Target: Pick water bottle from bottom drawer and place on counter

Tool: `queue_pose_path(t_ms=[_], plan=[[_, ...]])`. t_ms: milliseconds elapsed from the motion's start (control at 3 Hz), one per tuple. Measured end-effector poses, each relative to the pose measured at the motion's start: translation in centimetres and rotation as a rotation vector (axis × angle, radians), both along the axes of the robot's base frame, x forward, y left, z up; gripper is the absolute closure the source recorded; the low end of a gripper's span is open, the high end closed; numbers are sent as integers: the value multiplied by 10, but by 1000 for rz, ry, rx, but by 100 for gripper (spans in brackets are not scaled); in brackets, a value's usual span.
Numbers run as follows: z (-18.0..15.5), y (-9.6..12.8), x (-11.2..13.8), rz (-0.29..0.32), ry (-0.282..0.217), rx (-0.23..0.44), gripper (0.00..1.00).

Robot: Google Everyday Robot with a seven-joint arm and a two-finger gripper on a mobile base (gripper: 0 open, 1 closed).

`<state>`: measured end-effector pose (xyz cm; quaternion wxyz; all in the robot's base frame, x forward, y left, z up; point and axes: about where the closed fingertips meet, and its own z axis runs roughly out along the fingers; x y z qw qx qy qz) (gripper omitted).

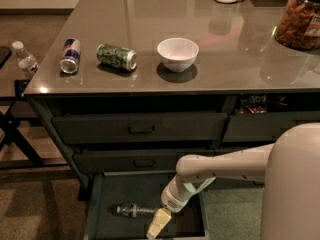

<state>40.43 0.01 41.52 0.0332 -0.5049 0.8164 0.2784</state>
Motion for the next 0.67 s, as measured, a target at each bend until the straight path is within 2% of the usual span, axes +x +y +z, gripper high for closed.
queue_pose_path(t_ms=[333, 667], plan=[[-26, -1, 7, -17, 24, 7, 0], [-91, -3, 44, -7, -18, 55, 0]])
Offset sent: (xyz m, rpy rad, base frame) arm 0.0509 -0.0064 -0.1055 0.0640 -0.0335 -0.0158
